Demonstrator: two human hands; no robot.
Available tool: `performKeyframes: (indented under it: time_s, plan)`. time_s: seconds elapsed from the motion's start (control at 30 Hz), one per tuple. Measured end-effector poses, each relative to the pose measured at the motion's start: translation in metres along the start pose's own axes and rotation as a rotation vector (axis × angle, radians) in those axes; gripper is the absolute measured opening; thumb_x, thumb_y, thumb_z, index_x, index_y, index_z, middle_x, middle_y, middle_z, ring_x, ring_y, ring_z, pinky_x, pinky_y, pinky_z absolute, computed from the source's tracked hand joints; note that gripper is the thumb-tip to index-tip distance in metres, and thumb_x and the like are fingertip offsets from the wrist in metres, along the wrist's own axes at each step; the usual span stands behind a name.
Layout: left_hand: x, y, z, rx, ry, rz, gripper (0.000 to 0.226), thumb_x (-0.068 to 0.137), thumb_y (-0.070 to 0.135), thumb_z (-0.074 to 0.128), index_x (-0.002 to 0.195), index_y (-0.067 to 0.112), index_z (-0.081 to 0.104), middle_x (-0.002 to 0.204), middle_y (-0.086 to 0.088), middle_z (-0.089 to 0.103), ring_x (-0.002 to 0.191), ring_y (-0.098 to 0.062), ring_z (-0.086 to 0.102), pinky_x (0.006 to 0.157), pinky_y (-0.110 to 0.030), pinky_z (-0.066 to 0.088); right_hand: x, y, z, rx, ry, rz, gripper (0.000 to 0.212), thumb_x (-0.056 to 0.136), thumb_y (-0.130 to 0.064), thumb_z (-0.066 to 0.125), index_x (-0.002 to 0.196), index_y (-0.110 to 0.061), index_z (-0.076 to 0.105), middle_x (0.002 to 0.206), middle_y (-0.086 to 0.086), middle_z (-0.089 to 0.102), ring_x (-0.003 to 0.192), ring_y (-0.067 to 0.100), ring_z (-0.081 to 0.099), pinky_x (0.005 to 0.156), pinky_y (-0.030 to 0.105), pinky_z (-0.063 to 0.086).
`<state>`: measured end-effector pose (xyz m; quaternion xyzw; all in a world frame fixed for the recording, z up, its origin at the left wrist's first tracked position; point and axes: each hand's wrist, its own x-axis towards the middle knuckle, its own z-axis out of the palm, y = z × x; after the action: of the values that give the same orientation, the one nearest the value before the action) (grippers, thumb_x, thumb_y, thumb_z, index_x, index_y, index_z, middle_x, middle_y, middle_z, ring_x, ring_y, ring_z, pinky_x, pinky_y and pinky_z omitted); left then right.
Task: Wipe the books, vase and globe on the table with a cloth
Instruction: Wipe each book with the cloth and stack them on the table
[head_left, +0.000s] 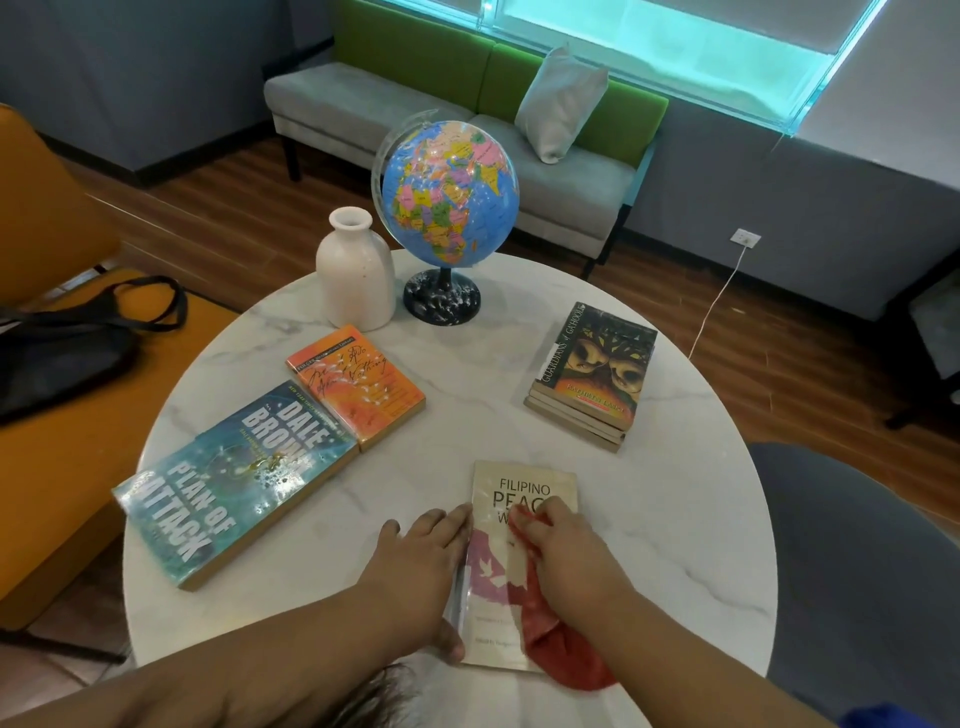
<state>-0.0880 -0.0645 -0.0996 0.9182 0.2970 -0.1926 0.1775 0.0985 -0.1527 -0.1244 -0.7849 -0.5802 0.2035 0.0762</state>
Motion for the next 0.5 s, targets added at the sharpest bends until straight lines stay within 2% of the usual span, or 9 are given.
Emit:
performKeyframes:
  time_s: [0.03, 0.07, 0.17, 0.23, 0.3, 0.33, 0.37, 0.43, 0.5]
  plan:
    - [0.000, 0.000, 0.000, -0.002, -0.003, 0.003, 0.129, 0.063, 0.063, 0.076, 0.153, 0.023, -0.008, 0.161, 0.009, -0.013, 0.147, -0.018, 0.000, 0.114, -0.048, 0.016, -0.005, 0.000, 0.004, -0.001, -0.019, -0.027, 0.097, 0.060, -0.096, 0.006, 0.119, -0.037, 0.055, 0.098, -0.020, 0.047, 0.083, -0.002, 0.049, 0.073, 0.015, 0.044]
    - [0.000, 0.000, 0.000, -0.003, -0.005, 0.004, 0.129, 0.063, 0.062, 0.076, 0.153, 0.023, -0.008, 0.161, 0.009, -0.013, 0.147, -0.017, 0.000, 0.114, -0.049, 0.016, -0.010, 0.001, 0.007, -0.016, -0.016, -0.053, 0.100, 0.054, -0.099, 0.005, 0.112, -0.036, 0.056, 0.094, -0.020, 0.048, 0.080, -0.003, 0.051, 0.070, 0.014, 0.044]
    - [0.001, 0.001, -0.002, 0.003, -0.014, 0.002, 0.129, 0.064, 0.061, 0.077, 0.153, 0.022, -0.008, 0.160, 0.008, -0.014, 0.148, -0.017, -0.001, 0.114, -0.051, 0.015, -0.004, 0.002, -0.002, -0.021, 0.052, -0.029, 0.081, 0.070, -0.089, 0.020, 0.106, -0.028, 0.060, 0.093, -0.017, 0.056, 0.080, -0.003, 0.058, 0.074, 0.013, 0.047]
    - [0.001, 0.003, -0.003, 0.019, -0.023, -0.002, 0.129, 0.065, 0.061, 0.076, 0.153, 0.021, -0.008, 0.161, 0.007, -0.014, 0.148, -0.018, -0.001, 0.115, -0.051, 0.015, 0.009, 0.005, -0.009, 0.009, 0.049, 0.044, 0.069, 0.085, -0.075, 0.025, 0.123, -0.028, 0.059, 0.102, -0.017, 0.054, 0.087, -0.001, 0.056, 0.079, 0.009, 0.043]
    - [0.001, 0.004, -0.003, 0.022, -0.027, -0.011, 0.128, 0.065, 0.060, 0.077, 0.153, 0.021, -0.008, 0.160, 0.007, -0.015, 0.148, -0.018, -0.001, 0.114, -0.051, 0.016, 0.019, 0.003, -0.013, -0.020, 0.019, 0.106, 0.041, 0.100, -0.045, 0.036, 0.136, -0.030, 0.050, 0.115, -0.008, 0.050, 0.098, 0.009, 0.054, 0.089, 0.018, 0.044]
    - [0.001, 0.005, -0.004, 0.018, -0.029, -0.014, 0.128, 0.065, 0.060, 0.077, 0.153, 0.021, -0.008, 0.160, 0.007, -0.015, 0.148, -0.019, -0.001, 0.114, -0.051, 0.016, 0.019, -0.002, -0.012, -0.015, 0.000, 0.118, 0.038, 0.101, -0.041, 0.037, 0.135, -0.029, 0.050, 0.114, -0.007, 0.049, 0.095, 0.010, 0.053, 0.089, 0.020, 0.045]
    - [0.000, 0.005, -0.004, 0.013, -0.032, -0.017, 0.128, 0.065, 0.059, 0.077, 0.153, 0.021, -0.007, 0.160, 0.007, -0.015, 0.148, -0.019, -0.001, 0.114, -0.050, 0.016, 0.015, -0.006, -0.010, 0.011, -0.018, 0.104, 0.041, 0.099, -0.049, 0.033, 0.129, -0.028, 0.052, 0.110, -0.007, 0.050, 0.088, 0.007, 0.053, 0.085, 0.020, 0.046]
    - [0.000, 0.005, -0.005, 0.019, -0.031, -0.018, 0.127, 0.065, 0.060, 0.077, 0.153, 0.021, -0.006, 0.160, 0.008, -0.014, 0.148, -0.019, -0.001, 0.114, -0.049, 0.018, 0.003, -0.010, -0.005, 0.069, -0.039, 0.054, 0.073, 0.082, -0.076, 0.015, 0.119, -0.028, 0.054, 0.100, -0.010, 0.050, 0.076, 0.000, 0.050, 0.074, 0.015, 0.044]
    - [-0.001, 0.006, -0.006, 0.025, -0.036, -0.021, 0.127, 0.065, 0.061, 0.076, 0.153, 0.021, -0.006, 0.160, 0.008, -0.014, 0.147, -0.019, 0.000, 0.113, -0.049, 0.019, -0.002, -0.004, -0.001, 0.073, -0.048, 0.007, 0.089, 0.071, -0.086, 0.005, 0.124, -0.034, 0.054, 0.101, -0.012, 0.048, 0.081, 0.000, 0.050, 0.078, 0.015, 0.043]
